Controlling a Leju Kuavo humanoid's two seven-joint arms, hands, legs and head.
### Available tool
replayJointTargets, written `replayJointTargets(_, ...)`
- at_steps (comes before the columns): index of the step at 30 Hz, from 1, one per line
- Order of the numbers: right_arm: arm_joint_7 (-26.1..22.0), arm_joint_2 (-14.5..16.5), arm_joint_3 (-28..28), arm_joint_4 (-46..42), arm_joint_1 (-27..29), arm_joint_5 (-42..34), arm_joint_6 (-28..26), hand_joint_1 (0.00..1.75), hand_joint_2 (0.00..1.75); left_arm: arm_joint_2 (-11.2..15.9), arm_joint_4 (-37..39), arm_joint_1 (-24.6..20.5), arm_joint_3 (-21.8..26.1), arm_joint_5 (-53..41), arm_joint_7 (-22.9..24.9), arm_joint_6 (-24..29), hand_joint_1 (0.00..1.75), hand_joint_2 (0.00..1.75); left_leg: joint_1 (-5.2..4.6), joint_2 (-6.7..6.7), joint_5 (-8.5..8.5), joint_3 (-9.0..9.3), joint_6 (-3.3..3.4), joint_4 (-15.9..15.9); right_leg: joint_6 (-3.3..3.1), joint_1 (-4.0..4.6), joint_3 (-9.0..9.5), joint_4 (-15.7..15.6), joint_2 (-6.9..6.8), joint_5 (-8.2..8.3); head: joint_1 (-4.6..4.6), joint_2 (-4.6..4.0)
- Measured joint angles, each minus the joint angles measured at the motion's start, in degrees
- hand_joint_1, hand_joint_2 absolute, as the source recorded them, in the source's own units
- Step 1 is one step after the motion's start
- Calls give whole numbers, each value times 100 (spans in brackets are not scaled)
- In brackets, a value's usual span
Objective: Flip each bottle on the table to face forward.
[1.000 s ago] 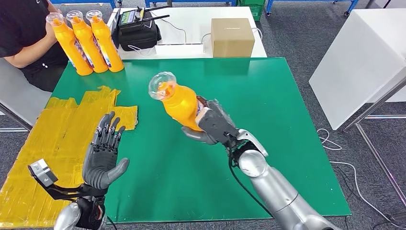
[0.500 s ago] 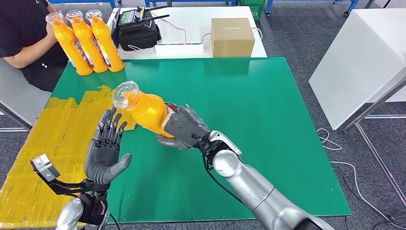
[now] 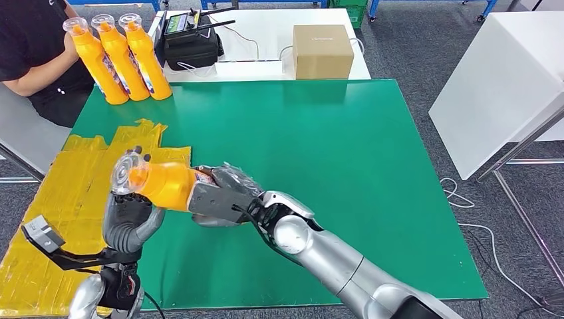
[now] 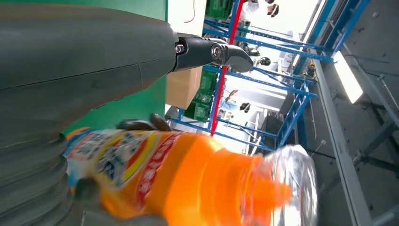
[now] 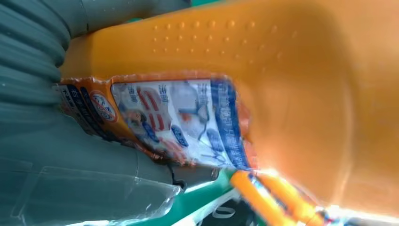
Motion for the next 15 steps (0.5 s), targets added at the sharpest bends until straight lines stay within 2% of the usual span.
replayJointTargets(15,183,5,704,-495,-87,-101,87,175,175,4,2,220,196,-53,-150,-90,0,175,0,0,0,0,0,0,0,0,0,0,0,0,0,0)
